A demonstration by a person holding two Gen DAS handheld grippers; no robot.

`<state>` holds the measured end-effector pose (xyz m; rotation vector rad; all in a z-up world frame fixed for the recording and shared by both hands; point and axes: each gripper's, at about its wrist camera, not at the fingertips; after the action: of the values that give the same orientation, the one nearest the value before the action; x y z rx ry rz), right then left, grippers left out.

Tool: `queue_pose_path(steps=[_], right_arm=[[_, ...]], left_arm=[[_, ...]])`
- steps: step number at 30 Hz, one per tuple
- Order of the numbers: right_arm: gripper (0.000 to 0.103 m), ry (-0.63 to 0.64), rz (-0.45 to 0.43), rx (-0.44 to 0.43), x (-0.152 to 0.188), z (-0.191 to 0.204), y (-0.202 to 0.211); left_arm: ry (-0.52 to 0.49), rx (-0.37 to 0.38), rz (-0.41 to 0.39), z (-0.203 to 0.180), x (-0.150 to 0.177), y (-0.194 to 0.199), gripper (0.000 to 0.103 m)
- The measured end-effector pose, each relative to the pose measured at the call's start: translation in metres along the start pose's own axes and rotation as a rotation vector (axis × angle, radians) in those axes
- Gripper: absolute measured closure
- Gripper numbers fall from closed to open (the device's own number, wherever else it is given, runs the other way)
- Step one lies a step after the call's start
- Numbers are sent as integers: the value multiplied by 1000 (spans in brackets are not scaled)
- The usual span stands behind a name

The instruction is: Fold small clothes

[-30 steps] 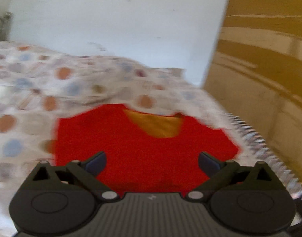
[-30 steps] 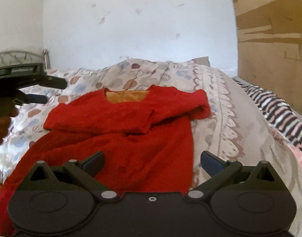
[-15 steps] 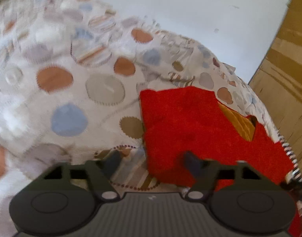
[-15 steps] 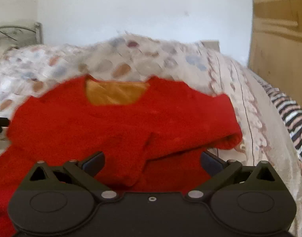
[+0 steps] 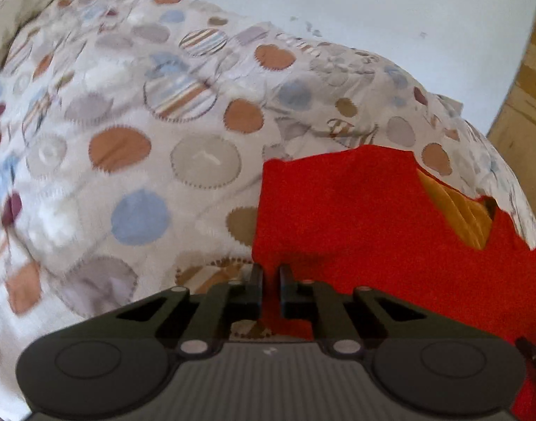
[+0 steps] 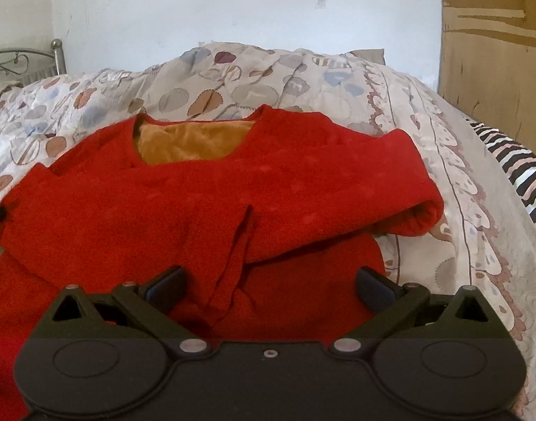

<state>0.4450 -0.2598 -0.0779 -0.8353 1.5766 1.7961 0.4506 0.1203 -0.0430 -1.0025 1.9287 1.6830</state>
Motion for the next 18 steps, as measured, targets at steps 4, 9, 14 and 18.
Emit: queue_pose_path(steps=[4, 9, 14, 18], right_arm=[[0, -34, -34, -33, -2, -7, 15], [0, -43, -99, -66, 4, -16, 58], [0, 16, -130, -84, 30, -20, 112], [0, 46, -148, -75, 65, -24, 159]], left_arm=[[-25, 3, -14, 1, 5, 9, 74], [-91, -40, -80, -1, 17, 45, 16], [-191, 7, -150, -7, 44, 95, 0], [-262, 52, -136, -12, 80, 128, 0]])
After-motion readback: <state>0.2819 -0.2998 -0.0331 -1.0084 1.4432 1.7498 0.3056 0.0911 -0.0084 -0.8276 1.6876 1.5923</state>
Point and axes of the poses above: each gripper's, at about its wrist camera, not at the fingertips, and y roughly against the way its jaws point, z to its left, x to its underside, and after that the axes turned 4 degrees about -y, right-handed
